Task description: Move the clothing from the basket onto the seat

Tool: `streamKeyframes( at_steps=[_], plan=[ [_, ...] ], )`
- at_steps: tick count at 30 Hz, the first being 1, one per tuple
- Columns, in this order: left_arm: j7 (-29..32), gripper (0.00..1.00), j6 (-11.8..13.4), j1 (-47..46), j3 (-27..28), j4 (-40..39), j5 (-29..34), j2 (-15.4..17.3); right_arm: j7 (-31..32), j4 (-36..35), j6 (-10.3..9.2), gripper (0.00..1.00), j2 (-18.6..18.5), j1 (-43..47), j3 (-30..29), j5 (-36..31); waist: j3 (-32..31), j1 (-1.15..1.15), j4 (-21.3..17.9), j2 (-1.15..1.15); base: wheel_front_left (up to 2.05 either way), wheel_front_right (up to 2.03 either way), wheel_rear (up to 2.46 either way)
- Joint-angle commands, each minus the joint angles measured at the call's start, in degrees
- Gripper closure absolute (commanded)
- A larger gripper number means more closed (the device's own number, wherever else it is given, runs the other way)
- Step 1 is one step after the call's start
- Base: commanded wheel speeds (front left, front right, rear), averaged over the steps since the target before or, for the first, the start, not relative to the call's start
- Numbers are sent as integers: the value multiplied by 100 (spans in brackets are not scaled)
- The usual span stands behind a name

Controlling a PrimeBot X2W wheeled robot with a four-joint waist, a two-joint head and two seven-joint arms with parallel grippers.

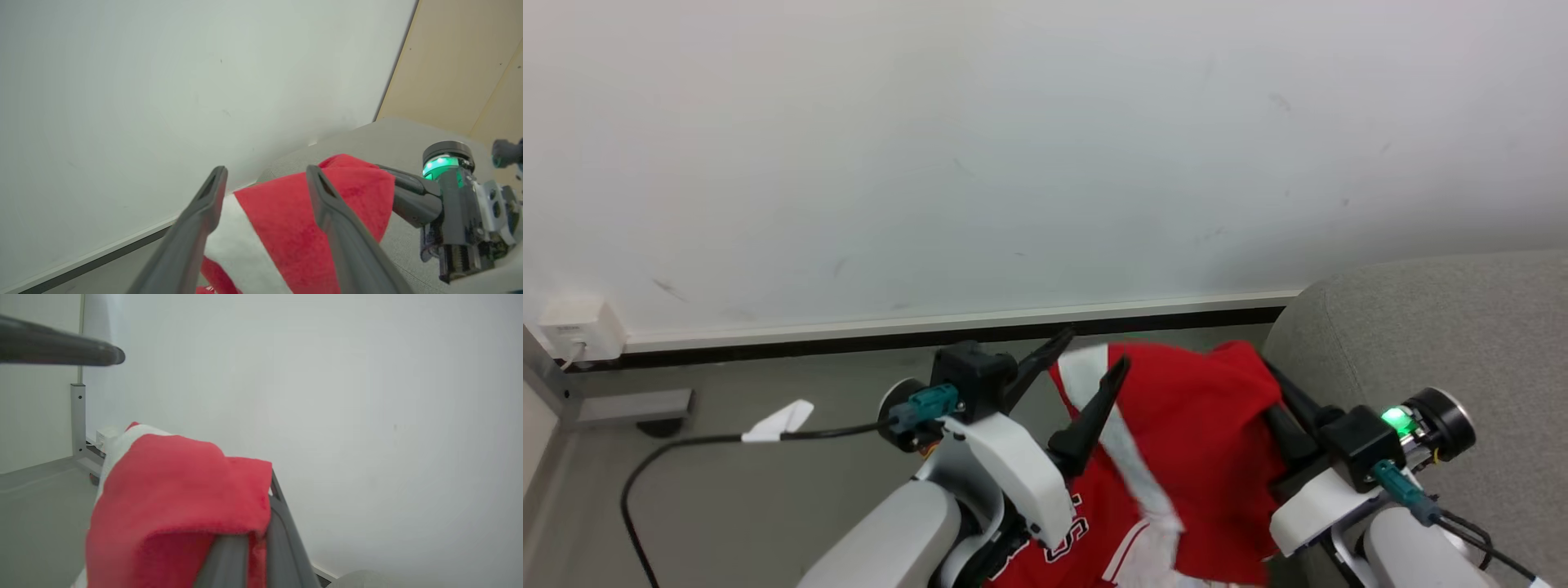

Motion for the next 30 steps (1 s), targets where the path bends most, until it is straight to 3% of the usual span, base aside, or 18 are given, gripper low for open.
streamKeyframes(
  at_steps=[1, 8, 19, 30],
  plan=[
    [-141, 0, -36, 136, -19, 82, 66, 51, -1, -82, -12, 100, -79, 47, -122, 64, 0, 0, -30, 0, 0, 0, 0],
    [-669, 0, -193, 436, -172, 463, 118, -1, 0, -346, -12, 100, -245, 115, -508, 117, -3, 0, -161, 0, 0, 0, 0],
    [-973, 0, -339, 547, -361, 884, 84, -146, 0, -480, -12, 100, -348, 197, -581, 173, 28, 0, -453, 0, 0, 0, 0],
    [-1053, 0, -349, 534, -441, 982, 42, -244, -1, -618, -12, 100, -525, 93, -622, 267, 158, 0, -1268, 0, 0, 0, 0]
  ],
)
